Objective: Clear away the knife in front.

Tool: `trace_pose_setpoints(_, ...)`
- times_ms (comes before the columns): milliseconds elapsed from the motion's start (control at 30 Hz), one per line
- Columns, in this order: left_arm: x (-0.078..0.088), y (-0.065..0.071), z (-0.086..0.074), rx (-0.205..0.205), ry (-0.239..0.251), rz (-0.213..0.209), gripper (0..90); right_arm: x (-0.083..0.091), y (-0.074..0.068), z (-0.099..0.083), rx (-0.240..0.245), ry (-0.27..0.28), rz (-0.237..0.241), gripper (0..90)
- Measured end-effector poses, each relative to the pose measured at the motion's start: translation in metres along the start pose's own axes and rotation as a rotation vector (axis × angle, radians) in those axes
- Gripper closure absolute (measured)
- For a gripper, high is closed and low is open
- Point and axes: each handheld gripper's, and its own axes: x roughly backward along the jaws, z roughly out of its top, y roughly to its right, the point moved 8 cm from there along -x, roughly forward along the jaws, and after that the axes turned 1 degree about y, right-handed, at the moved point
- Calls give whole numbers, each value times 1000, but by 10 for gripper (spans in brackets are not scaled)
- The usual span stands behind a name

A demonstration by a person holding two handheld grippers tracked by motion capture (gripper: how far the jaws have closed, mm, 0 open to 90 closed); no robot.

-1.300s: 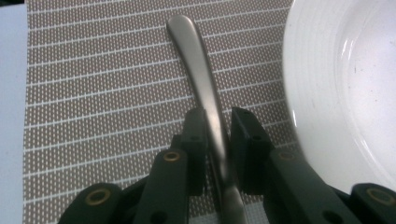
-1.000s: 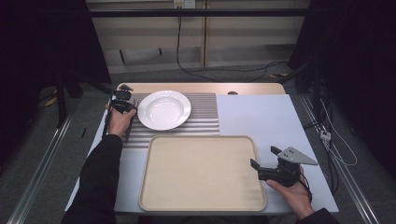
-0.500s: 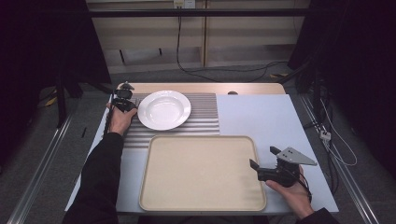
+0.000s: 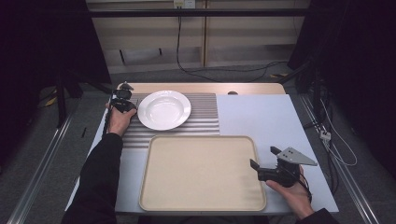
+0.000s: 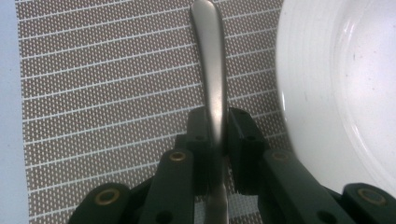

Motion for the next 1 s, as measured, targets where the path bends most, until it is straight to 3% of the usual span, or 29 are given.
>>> trace_pose_setpoints(500,12,-5,0,9,11,-21,799,-1,0,0,-1,-1,2,69)
trace_pose_setpoints(1000,37,-5,2,-33,47,-50,799,-1,-1,1,-3,1,3,67)
